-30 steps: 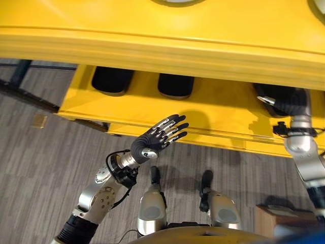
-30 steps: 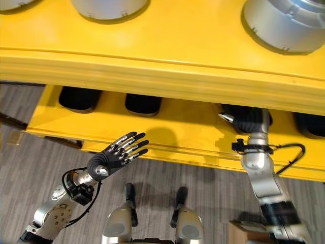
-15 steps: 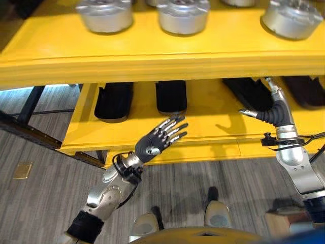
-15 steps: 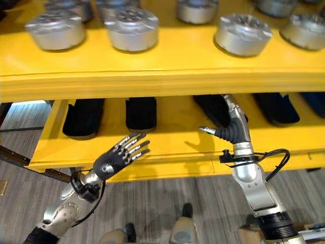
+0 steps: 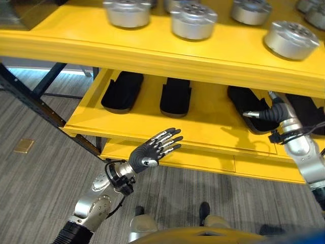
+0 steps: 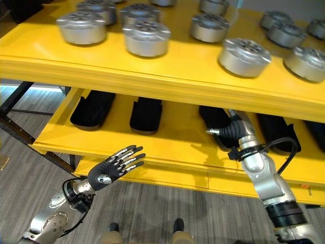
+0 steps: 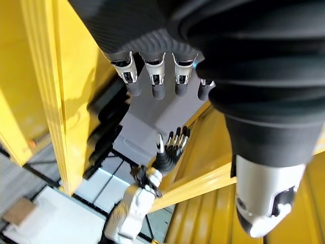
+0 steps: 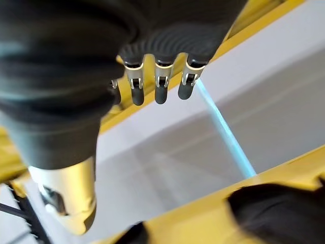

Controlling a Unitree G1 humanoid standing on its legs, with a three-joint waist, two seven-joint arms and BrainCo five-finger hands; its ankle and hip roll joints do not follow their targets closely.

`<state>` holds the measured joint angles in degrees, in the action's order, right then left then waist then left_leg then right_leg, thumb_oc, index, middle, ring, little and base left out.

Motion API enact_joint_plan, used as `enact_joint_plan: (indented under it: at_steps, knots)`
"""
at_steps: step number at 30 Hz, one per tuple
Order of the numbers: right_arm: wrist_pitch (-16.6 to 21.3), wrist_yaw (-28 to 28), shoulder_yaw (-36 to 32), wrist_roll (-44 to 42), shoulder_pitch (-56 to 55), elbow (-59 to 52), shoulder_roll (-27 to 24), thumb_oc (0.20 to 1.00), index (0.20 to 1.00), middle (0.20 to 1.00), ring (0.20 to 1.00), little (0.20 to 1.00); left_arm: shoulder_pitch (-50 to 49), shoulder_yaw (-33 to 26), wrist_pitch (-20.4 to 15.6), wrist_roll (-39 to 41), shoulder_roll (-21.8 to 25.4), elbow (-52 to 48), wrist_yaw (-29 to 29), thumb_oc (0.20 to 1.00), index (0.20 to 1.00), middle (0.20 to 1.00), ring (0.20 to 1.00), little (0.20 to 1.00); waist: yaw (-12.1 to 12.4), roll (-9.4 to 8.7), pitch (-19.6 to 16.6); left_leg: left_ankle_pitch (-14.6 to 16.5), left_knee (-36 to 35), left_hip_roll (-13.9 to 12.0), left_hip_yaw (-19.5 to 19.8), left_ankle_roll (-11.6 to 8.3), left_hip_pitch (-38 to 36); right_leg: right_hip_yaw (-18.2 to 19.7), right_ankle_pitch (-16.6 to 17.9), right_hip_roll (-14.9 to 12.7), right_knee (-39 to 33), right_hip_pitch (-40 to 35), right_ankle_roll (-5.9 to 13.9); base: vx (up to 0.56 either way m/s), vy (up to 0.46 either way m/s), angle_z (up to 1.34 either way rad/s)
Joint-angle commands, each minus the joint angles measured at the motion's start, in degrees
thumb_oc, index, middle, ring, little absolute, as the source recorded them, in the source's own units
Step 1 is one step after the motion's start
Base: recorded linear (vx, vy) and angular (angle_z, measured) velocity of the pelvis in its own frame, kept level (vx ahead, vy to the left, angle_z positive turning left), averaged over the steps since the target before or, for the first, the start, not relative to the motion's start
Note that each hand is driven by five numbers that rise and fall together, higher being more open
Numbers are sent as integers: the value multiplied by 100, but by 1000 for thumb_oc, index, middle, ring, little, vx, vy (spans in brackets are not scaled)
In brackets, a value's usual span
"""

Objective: Move parts from the plastic box to the shelf.

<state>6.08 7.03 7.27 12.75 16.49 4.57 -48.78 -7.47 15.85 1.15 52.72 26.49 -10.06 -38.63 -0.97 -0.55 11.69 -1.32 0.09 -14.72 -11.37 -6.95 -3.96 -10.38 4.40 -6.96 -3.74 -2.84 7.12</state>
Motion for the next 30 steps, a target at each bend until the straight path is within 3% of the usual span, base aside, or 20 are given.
enact_joint_plan:
  at_steps: [1, 5, 8, 11, 12, 14, 16, 18, 24, 28, 29, 30]
  knots:
    - [70, -303, 123, 174, 771, -87, -92, 1000, 1000, 1000, 1000, 1000, 232, -126, -207, 71, 278, -268, -29, 1000, 1000, 1000, 1000, 1000, 195, -421, 28, 420, 318, 218, -587, 174, -257, -593, -436, -339, 877, 93, 161, 64, -274, -28]
    - [348, -592, 304, 737, 814, -292, -474, 1000, 1000, 1000, 1000, 1000, 200, -212, -265, 69, 310, -187, 34, 1000, 1000, 1000, 1000, 1000, 165, -388, 19, 234, 281, 24, -622, 102, -218, -709, -766, -187, 1252, 124, -60, 47, -221, -6]
    - [173, -518, 230, 761, 483, -460, -708, 1000, 1000, 1000, 1000, 1000, 160, -336, -343, 113, 290, -93, -51, 1000, 1000, 1000, 1000, 1000, 76, -311, 24, 88, 256, -117, -786, -23, -208, -854, -963, -72, 1344, 23, -155, 66, -249, 17]
    - [53, -378, -79, 996, -99, -600, -791, 1000, 1000, 1000, 1000, 1000, 215, -439, -231, 113, 244, -7, -165, 1000, 1000, 1000, 1000, 1000, -63, -247, 37, -300, 501, -227, -1235, -189, 36, -1158, -1006, 54, 1217, -95, -254, -5, -162, 83]
    - [77, -308, -174, 1064, -290, -625, -852, 1000, 1000, 1000, 1000, 1000, 273, -483, -222, 213, 262, 16, -224, 1000, 1000, 1000, 1000, 1000, -79, -237, 41, -107, 462, -27, -1257, -86, 101, -1159, -998, 74, 1191, -79, -249, -28, -71, 103]
    - [110, -244, -77, 1026, -351, -509, -767, 1000, 1000, 1000, 1000, 1000, 236, -557, -210, 248, 284, -100, -168, 1000, 1000, 1000, 1000, 1000, 37, -162, 106, 195, 401, 656, -832, 224, 226, -896, -954, 171, 1205, -5, -212, 18, 36, 64]
    - [131, -251, 32, 1078, -268, -407, -653, 1000, 1000, 1000, 1000, 1000, 191, -616, -170, 147, 281, -182, -68, 1000, 1000, 1000, 1000, 1000, 88, -162, 141, 268, 411, 901, -698, 444, 232, -738, -830, 216, 1196, 78, -238, -22, 55, -54]
    - [276, -326, 295, 1060, -48, -224, -513, 1000, 1000, 1000, 1000, 1000, 98, -693, -161, 53, 306, -296, 143, 1000, 1000, 1000, 1000, 1000, 240, -195, 124, 319, 288, 1161, 22, 539, 194, -295, -743, 332, 1061, 95, -224, 45, 188, -132]
    - [347, -477, 233, 1421, -175, -267, -463, 1000, 1000, 1000, 1000, 1000, -51, -786, -64, 46, 386, -216, -66, 1000, 1000, 1000, 1000, 1000, 236, -205, -120, 340, 27, 1217, -26, 566, -7, -199, -617, 266, 759, -35, -128, 72, 261, -56]
    - [214, -514, 251, 1236, -161, -288, -428, 1000, 1000, 1000, 1000, 1000, -62, -676, -39, 26, 475, -165, -44, 1000, 1000, 1000, 1000, 1000, 236, -225, -113, 462, 90, 1242, -192, 704, -55, -337, -714, 232, 1091, 61, -66, 16, 106, -21]
    - [198, -491, 268, 1227, -149, -267, -393, 1000, 1000, 1000, 1000, 1000, -34, -630, -74, -64, 479, -152, 9, 1000, 1000, 1000, 1000, 1000, 246, -235, -92, 484, 146, 1219, -217, 729, -40, -371, -697, 168, 1236, 121, -28, -57, -97, -33]
    - [167, -389, 324, 1215, -119, -152, -332, 1000, 1000, 1000, 1000, 1000, 43, -544, -142, -2, 503, -86, 35, 1000, 1000, 1000, 1000, 1000, 266, -267, -32, 534, 304, 1157, -211, 771, 27, -345, -559, -65, 1374, 216, 102, -79, -173, -42]
